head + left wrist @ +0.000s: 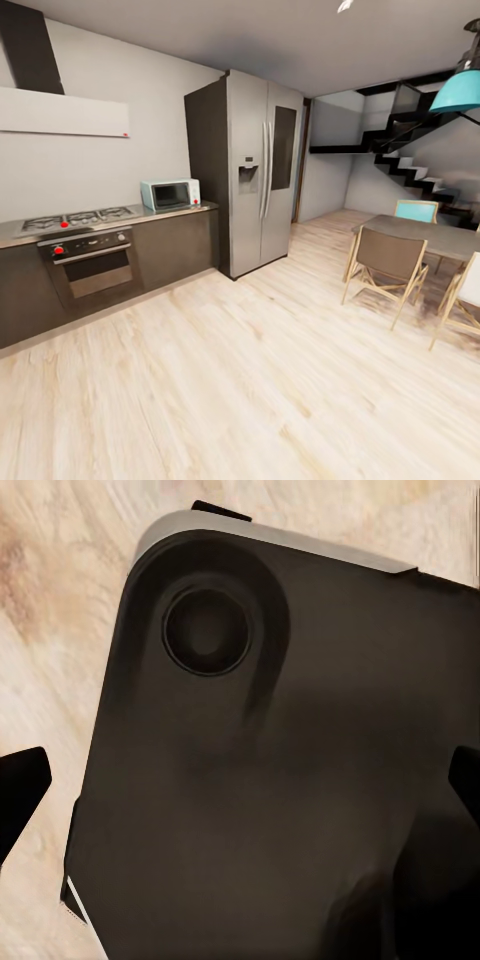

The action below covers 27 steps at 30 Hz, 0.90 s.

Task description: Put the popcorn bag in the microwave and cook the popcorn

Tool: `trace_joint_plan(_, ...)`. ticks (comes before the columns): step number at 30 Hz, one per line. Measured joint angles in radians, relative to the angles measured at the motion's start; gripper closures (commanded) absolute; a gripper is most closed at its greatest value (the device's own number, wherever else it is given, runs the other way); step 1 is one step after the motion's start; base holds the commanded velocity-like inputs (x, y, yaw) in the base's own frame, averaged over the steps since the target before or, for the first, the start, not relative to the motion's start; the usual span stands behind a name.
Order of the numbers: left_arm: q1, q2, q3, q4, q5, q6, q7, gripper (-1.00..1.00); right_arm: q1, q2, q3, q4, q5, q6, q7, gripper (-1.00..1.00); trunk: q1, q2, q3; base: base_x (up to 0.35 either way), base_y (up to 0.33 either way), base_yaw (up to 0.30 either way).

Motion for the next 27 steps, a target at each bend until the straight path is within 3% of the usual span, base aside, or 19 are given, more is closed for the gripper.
trace_joint_plan(27, 0.0, 0.0, 0.0, 0.0, -0.001, -0.001, 0.0, -1.0, 0.0, 0.005, 0.005, 0.0, 0.009, -0.004, 0.0, -1.0, 0.0, 0.0, 0.0, 0.323, 0.0, 0.0)
